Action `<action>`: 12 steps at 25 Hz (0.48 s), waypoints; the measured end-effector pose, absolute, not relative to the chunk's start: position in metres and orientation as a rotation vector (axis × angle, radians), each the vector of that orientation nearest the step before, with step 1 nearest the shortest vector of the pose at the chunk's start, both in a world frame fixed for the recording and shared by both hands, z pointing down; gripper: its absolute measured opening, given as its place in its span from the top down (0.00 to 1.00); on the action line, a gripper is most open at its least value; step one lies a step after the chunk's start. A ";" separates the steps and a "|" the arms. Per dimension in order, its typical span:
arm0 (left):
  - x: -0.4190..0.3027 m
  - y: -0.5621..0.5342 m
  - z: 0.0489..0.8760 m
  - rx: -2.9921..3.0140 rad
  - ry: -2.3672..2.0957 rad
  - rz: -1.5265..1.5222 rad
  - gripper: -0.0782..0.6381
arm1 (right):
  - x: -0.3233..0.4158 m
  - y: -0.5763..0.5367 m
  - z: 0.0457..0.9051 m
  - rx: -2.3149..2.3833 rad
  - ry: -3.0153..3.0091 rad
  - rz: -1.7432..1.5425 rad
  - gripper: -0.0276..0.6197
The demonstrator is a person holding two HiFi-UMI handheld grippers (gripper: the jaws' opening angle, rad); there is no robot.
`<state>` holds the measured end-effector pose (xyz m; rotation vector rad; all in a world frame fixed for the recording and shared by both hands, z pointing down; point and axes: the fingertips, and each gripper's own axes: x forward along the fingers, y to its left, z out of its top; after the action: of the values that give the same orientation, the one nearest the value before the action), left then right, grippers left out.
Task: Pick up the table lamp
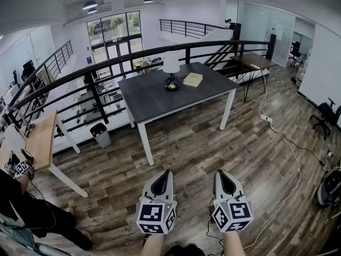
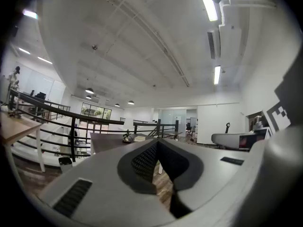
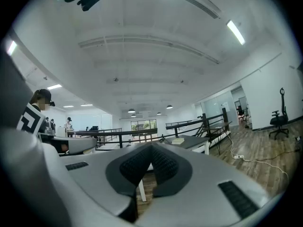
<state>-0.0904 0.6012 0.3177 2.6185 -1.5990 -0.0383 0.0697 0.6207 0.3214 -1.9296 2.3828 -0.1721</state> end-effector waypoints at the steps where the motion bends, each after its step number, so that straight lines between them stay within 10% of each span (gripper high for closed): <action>1: -0.091 0.602 0.318 2.619 -1.600 -0.037 0.88 | 0.069 0.622 0.322 -1.930 2.384 -0.172 0.97; 12: -0.095 0.602 0.321 2.605 -1.616 -0.031 0.88 | 0.071 0.621 0.324 -1.934 2.388 -0.174 0.97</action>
<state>-0.0954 0.6019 0.3206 2.6048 -1.6156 -0.0306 0.0707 0.6215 0.3241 -1.9343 2.3882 -0.1736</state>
